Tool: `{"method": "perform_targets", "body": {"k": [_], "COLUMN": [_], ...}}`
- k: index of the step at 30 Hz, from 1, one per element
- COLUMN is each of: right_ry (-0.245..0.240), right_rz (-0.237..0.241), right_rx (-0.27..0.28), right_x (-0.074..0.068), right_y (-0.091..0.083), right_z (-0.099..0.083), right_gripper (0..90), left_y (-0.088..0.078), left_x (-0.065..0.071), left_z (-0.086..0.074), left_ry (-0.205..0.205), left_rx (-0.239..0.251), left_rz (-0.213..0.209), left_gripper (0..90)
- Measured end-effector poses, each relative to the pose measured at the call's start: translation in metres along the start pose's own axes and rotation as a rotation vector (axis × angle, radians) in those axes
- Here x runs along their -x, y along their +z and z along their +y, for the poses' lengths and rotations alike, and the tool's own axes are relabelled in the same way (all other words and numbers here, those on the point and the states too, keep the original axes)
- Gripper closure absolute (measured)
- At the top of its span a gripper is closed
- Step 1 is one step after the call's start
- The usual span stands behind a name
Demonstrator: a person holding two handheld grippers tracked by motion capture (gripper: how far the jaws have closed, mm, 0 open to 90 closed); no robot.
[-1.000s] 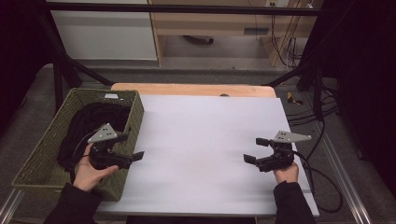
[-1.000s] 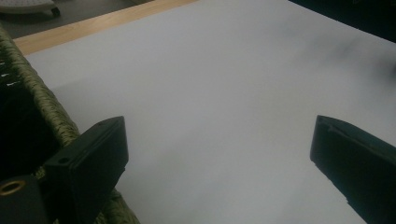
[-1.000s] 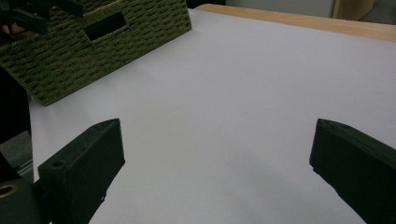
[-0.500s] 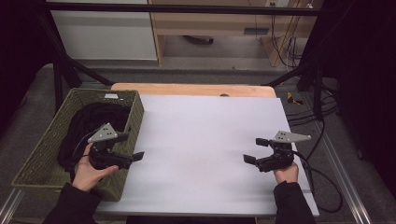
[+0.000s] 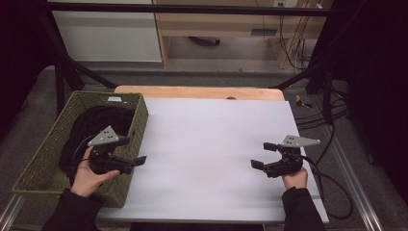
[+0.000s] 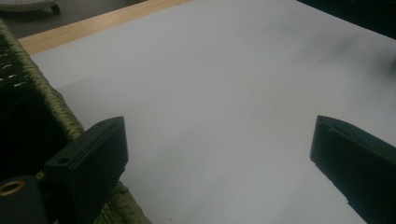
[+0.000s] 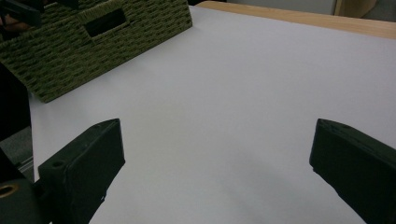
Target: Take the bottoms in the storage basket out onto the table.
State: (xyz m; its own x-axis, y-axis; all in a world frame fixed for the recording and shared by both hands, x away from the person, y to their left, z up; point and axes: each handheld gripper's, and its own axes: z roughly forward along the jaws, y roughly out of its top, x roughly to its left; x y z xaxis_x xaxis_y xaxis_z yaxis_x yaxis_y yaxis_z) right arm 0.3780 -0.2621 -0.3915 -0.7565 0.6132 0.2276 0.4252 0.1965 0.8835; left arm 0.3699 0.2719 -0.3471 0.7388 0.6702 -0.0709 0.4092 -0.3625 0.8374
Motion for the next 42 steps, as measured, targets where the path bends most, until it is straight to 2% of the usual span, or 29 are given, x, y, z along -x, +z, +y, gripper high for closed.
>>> {"method": "perform_targets", "body": {"k": [14,32,38,42], "right_ry": [0.000,0.000,-0.002,-0.003], "right_rz": [-0.002,-0.004,-0.004,-0.005], "right_rx": [-0.004,-0.009,-0.015,-0.017], "right_x": [0.000,0.000,0.000,0.000], "right_y": [0.001,0.001,0.002,0.002], "right_z": [-0.001,-0.001,-0.001,-0.001], "right_gripper": [3.7,3.7,3.7,3.8], "left_y": [-0.012,-0.031,-0.037,-0.041], "left_x": [-0.007,-0.025,-0.032,-0.039], "left_z": [0.002,-0.001,-0.003,-0.006], "left_ry": [-0.004,-0.034,-0.040,-0.059], "left_rx": [0.003,-0.005,-0.011,-0.016], "left_rz": [0.022,0.060,0.083,0.100], "left_gripper": [4.0,3.9,3.9,3.9]}}
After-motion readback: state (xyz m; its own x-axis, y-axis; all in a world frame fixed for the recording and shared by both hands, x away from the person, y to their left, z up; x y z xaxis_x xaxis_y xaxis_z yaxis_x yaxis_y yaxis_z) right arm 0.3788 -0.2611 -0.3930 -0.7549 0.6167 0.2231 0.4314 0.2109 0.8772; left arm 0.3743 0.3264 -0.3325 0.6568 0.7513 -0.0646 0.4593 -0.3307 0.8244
